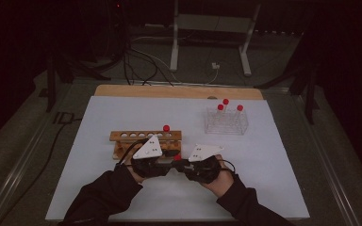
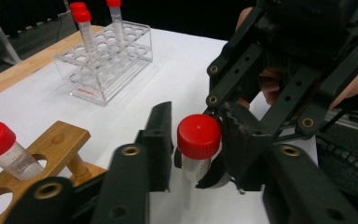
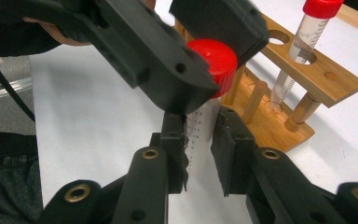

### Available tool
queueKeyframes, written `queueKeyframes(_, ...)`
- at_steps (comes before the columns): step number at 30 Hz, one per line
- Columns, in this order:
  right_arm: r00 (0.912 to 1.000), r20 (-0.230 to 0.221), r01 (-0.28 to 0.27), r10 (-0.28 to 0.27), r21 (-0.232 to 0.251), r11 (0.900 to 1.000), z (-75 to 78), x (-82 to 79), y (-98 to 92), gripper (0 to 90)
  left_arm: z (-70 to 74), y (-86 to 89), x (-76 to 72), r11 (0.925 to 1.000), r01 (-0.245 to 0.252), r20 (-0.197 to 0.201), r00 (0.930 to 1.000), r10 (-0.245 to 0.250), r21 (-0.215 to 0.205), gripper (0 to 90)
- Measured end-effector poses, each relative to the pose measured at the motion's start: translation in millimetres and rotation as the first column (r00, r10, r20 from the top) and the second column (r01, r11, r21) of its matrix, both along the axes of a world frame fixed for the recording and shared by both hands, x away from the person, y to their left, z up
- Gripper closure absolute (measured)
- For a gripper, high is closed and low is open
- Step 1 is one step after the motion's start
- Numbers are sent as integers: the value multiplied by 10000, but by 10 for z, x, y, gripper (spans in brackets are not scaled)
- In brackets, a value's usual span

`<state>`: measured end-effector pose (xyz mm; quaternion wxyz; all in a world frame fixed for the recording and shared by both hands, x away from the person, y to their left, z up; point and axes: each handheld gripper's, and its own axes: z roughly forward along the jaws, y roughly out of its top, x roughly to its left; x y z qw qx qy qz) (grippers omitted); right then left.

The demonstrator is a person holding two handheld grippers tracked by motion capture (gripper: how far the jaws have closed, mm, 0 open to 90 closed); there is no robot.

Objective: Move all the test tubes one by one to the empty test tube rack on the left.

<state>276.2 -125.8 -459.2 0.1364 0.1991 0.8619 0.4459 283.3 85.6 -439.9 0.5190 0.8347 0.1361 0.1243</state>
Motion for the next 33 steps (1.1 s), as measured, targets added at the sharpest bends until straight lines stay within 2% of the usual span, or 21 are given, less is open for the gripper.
queueKeyframes(3,10000,26,14,-14,-13,10000,8,-1,-4,746,-8,-4,1,10000,34,-2,10000,-34,39,702)
queueKeyframes(9,9999,112,14,-14,-4,10000,3,-7,-5,746,3,-8,-7,9999,11,137,9999,-13,152,716)
queueKeyframes(12,10000,-67,-36,37,176,9998,7,7,-17,731,22,1,-6,10000,11,121,9999,-12,87,717)
queueKeyframes(13,10000,-27,0,0,274,9996,15,9,-30,688,32,10,-5,9999,-38,162,9999,36,105,717)
queueKeyframes(21,9992,193,325,-336,552,9979,82,2,-133,535,98,150,49,9976,-693,249,9973,694,-32,718)
queueKeyframes(32,9949,386,883,-937,1219,9886,157,-6,-303,323,309,334,156,9882,-1519,553,9867,1527,-177,718)
queueKeyframes(33,9935,431,995,-1056,1251,9871,164,-9,-313,284,327,344,166,9866,-1615,568,9851,1625,-218,718)
